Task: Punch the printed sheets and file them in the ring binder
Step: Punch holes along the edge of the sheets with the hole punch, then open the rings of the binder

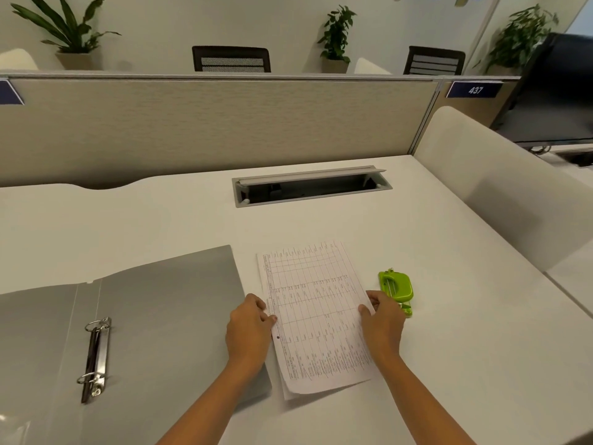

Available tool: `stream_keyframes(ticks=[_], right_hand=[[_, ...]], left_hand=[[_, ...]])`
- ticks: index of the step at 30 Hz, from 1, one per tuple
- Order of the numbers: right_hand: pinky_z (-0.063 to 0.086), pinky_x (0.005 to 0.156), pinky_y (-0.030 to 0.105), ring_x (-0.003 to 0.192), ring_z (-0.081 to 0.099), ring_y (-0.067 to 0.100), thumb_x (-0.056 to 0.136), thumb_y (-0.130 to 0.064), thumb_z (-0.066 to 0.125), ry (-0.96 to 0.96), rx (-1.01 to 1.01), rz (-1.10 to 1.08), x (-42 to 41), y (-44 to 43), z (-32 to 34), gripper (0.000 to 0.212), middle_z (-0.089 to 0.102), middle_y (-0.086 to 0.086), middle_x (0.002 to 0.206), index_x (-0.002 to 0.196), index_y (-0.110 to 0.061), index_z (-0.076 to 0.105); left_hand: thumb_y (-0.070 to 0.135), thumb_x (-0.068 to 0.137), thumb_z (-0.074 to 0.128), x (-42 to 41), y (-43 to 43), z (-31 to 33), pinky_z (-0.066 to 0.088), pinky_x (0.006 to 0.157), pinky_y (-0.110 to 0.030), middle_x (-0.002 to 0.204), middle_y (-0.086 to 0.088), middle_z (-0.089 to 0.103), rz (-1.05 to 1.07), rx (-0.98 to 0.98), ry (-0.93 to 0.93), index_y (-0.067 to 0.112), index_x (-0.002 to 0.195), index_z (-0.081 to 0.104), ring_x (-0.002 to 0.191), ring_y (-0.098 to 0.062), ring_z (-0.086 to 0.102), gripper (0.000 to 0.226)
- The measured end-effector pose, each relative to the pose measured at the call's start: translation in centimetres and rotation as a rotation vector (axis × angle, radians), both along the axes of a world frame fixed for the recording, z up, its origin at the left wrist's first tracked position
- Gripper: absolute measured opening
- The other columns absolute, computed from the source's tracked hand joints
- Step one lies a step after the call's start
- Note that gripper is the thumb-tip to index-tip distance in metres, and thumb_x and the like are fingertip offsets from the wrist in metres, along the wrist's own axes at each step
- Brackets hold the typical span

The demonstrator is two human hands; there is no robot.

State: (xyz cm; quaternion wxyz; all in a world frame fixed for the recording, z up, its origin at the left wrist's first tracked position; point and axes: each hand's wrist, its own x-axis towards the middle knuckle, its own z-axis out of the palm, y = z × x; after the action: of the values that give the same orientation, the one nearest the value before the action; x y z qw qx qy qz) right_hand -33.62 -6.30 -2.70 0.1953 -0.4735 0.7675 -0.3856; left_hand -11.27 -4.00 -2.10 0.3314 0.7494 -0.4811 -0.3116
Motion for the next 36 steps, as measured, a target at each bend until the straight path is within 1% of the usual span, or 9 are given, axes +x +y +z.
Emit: stream_keyframes(ticks=[10,13,15,18,22,25,27,32,36], right_hand=[[0.049,0.083,0.032,0.098,0.055,0.028,0.081,0.0,0.068,0.237,-0.017,0.007,0.6,0.5,-0.4,0.027,0.058,0.015,0.107,0.108,-0.003,0.066],[0.049,0.081,0.032,0.097,0.056,0.028,0.082,-0.001,0.067,0.262,-0.012,0.012,0.7,0.5,-0.2,0.026,0.059,0.016,0.107,0.108,-0.002,0.066],[0.048,0.081,0.031,0.097,0.055,0.028,0.083,-0.002,0.066,0.266,0.003,0.014,0.8,0.5,0.0,0.027,0.059,0.016,0.108,0.11,-0.002,0.065],[0.048,0.082,0.031,0.099,0.055,0.028,0.084,-0.004,0.065,0.247,0.003,0.011,1.0,0.7,0.5,0.027,0.058,0.016,0.11,0.111,-0.002,0.065],[0.042,0.083,0.022,0.104,0.052,0.023,0.086,-0.006,0.064,0.253,-0.07,0.05,1.8,1.8,1.4,0.023,0.057,0.01,0.11,0.109,-0.007,0.064],[0.045,0.086,0.022,0.103,0.053,0.019,0.085,-0.006,0.065,0.228,-0.143,0.116,2.9,2.8,2.3,0.021,0.058,0.006,0.107,0.105,-0.012,0.065],[0.041,0.084,0.015,0.1,0.052,0.013,0.085,-0.007,0.065,0.2,-0.168,0.169,4.1,3.5,2.7,0.019,0.058,0.002,0.106,0.103,-0.015,0.065],[0.033,0.076,-0.003,0.096,0.051,0.004,0.087,-0.011,0.064,0.171,-0.176,0.35,8.8,5.2,3.6,0.016,0.057,-0.006,0.103,0.1,-0.02,0.064],[0.03,0.08,-0.007,0.094,0.048,0.001,0.088,-0.011,0.063,0.151,-0.178,0.483,13.6,6.3,4.1,0.016,0.057,-0.007,0.104,0.102,-0.019,0.064]], left_hand=[[0.02,0.084,0.071,0.0,0.2,-0.1,0.059,0.06,-0.036,0.084,0.003,0.062,-0.066,-0.003,-0.089,0.02,0.095,0.048,0.065,-0.012,0.064,0.026],[0.02,0.084,0.07,0.2,0.2,0.0,0.058,0.058,-0.035,0.076,0.0,0.062,-0.076,0.004,-0.036,0.019,0.097,0.049,0.058,-0.016,0.063,0.025],[0.017,0.085,0.07,0.5,0.3,0.2,0.055,0.051,-0.029,0.07,-0.003,0.062,-0.083,-0.004,0.025,0.016,0.097,0.051,0.05,-0.017,0.061,0.022],[0.013,0.086,0.068,0.7,0.8,0.8,0.053,0.045,-0.027,0.071,-0.009,0.062,-0.067,-0.044,0.165,0.013,0.099,0.055,0.05,-0.018,0.059,0.018],[0.014,0.088,0.065,1.6,2.1,1.8,0.051,0.04,-0.026,0.081,-0.005,0.064,-0.02,-0.083,0.255,0.018,0.1,0.058,0.055,-0.021,0.062,0.014],[0.015,0.09,0.062,3.3,3.7,2.3,0.05,0.042,-0.022,0.085,0.001,0.067,0.044,-0.133,0.237,0.024,0.089,0.062,0.057,-0.019,0.061,0.009],[0.016,0.091,0.061,4.7,4.7,2.6,0.049,0.044,-0.016,0.088,0.005,0.067,0.086,-0.158,0.204,0.028,0.085,0.063,0.064,-0.019,0.062,0.014],[0.017,0.09,0.063,8.3,6.7,3.5,0.05,0.044,-0.017,0.091,0.004,0.067,0.172,-0.199,0.2,0.023,0.088,0.068,0.067,-0.02,0.063,0.009],[0.014,0.088,0.065,10.9,8.3,4.4,0.045,0.043,-0.011,0.083,0.0,0.067,0.236,-0.255,0.168,0.021,0.086,0.069,0.058,-0.019,0.062,0.008]])
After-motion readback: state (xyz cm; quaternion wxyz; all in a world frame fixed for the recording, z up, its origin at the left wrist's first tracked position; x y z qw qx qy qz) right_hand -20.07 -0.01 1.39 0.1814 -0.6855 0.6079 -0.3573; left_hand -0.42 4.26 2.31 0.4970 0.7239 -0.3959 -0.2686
